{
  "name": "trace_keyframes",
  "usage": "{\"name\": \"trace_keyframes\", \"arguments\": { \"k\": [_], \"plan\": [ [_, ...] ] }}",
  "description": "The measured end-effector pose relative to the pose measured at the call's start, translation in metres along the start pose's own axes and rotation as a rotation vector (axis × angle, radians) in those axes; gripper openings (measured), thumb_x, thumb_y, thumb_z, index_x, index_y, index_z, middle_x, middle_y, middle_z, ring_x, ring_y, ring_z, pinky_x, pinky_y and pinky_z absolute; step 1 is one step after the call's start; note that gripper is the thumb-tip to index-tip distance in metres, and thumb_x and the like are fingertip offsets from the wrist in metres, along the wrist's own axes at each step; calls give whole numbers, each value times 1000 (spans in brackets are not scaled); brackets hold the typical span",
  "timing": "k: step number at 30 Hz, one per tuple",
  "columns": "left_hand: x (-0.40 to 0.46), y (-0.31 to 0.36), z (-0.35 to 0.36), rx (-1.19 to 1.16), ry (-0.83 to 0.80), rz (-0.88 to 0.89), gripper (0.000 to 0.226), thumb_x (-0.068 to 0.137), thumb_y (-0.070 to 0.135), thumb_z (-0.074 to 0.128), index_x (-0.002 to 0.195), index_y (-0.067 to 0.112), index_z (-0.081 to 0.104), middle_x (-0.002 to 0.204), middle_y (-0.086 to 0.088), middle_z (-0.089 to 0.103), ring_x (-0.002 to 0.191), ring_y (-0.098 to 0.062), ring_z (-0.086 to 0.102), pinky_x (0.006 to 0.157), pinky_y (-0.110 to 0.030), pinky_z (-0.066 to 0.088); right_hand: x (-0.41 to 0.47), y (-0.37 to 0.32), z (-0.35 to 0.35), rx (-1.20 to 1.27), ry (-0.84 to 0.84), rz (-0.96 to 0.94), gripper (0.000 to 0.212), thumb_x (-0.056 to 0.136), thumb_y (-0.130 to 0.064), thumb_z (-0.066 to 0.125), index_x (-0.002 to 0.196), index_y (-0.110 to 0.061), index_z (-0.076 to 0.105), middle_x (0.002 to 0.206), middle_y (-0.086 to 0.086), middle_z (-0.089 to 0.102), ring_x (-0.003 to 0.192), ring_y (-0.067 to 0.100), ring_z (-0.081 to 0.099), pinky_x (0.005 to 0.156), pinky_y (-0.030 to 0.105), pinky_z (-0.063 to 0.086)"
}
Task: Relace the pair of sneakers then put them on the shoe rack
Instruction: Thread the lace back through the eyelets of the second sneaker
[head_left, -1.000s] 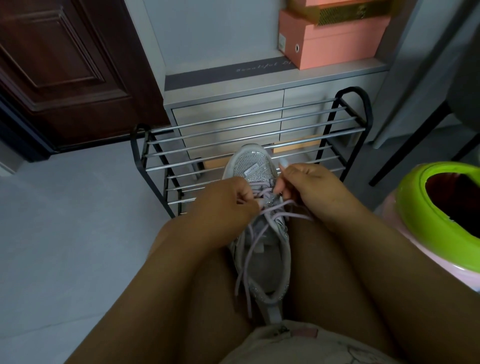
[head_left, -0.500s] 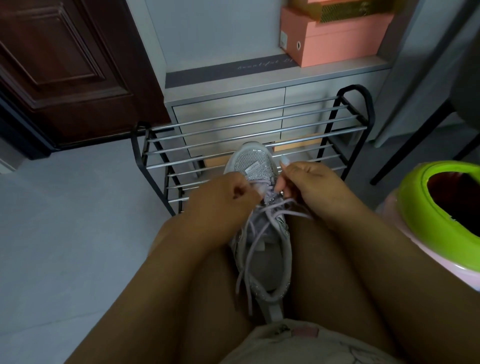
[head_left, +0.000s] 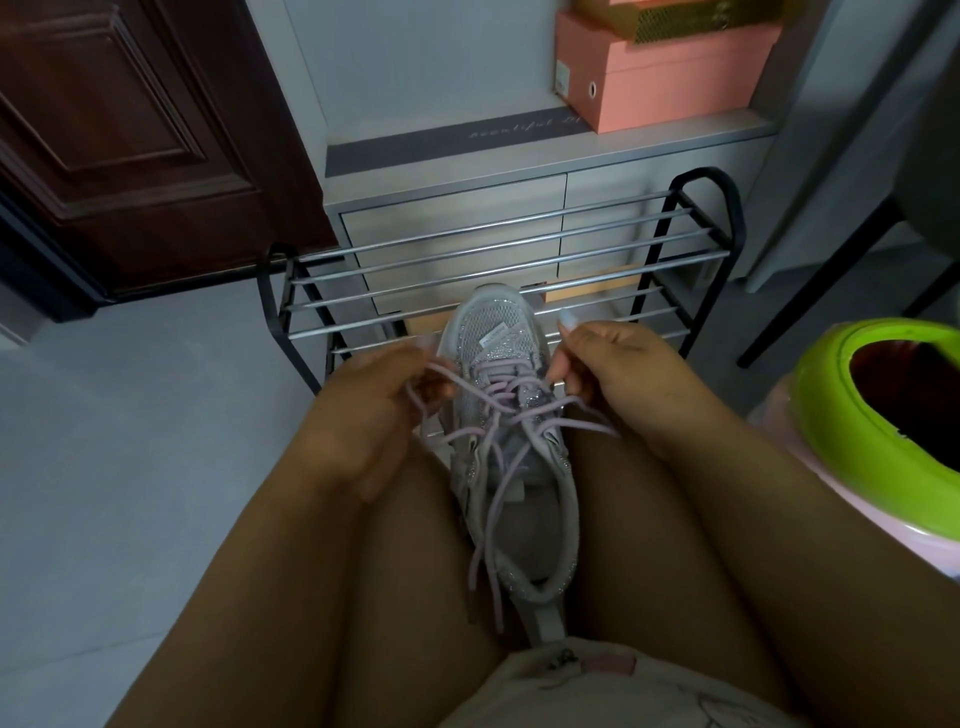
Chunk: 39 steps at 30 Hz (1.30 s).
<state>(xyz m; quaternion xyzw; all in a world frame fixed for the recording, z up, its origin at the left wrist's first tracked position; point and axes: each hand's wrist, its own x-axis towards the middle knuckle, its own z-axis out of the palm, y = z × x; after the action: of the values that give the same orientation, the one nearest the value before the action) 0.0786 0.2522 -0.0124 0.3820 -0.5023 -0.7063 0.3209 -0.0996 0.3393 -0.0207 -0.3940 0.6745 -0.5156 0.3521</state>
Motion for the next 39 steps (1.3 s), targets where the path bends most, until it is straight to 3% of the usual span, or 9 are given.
{"name": "trace_keyframes", "arguments": {
  "k": [4,9,17,21,24,29,34,37,39],
  "plan": [
    [-6,5,14,772,42,174,14,89,18,53,79,15,62,75,1,65,68,-11,58,64,-26,45,1,0,2,-12,2,8,45,95,-36,46,69,-5,65,55,4,52,45,8,42,46,13,36],
    [-13,-2,25,1154,-82,318,18,83,43,57,75,28,54,77,9,60,73,-5,56,67,-30,48,1,0,1,-27,0,8,41,97,-28,45,70,-3,65,57,5,52,45,9,43,45,11,36],
    [-9,-3,20,1173,-75,414,29,85,48,55,73,22,49,70,4,57,67,-12,54,61,-31,45,1,0,1,-29,-2,11,41,96,-29,45,70,-4,65,57,5,52,44,7,42,45,11,36],
    [-9,-2,21,1237,-188,383,32,88,43,55,70,17,52,65,4,53,62,-11,49,61,-32,44,1,-1,2,-22,-5,10,42,97,-29,45,72,-1,65,57,7,51,43,8,41,43,11,35],
    [-8,5,20,974,-253,258,25,92,26,57,74,8,59,66,0,56,57,-10,50,55,-22,44,0,-2,1,-25,-2,13,43,97,-29,45,70,-3,64,56,6,51,41,5,41,43,11,35],
    [-4,7,12,123,-105,15,21,92,10,50,74,4,58,62,1,63,58,-11,56,63,-20,49,1,-1,0,-19,6,21,42,97,-28,45,68,-4,64,56,5,51,39,4,41,43,11,36],
    [-5,11,20,657,-2,101,20,89,13,53,74,4,63,64,-2,64,60,-10,58,63,-23,48,1,0,2,-30,-8,23,43,97,-29,44,73,0,65,57,7,51,38,4,40,42,11,34],
    [-10,10,27,1064,-82,189,27,88,35,56,77,11,63,74,-4,62,67,-17,57,61,-30,45,1,-1,2,-42,-14,23,43,97,-30,45,72,-2,66,56,5,51,39,3,41,43,11,35],
    [-12,9,31,1136,-164,214,27,87,35,59,73,12,59,67,0,57,60,-14,53,56,-26,42,1,-1,2,-42,-12,26,43,97,-31,45,69,-5,65,56,4,51,39,3,41,43,11,35]
  ]
}}
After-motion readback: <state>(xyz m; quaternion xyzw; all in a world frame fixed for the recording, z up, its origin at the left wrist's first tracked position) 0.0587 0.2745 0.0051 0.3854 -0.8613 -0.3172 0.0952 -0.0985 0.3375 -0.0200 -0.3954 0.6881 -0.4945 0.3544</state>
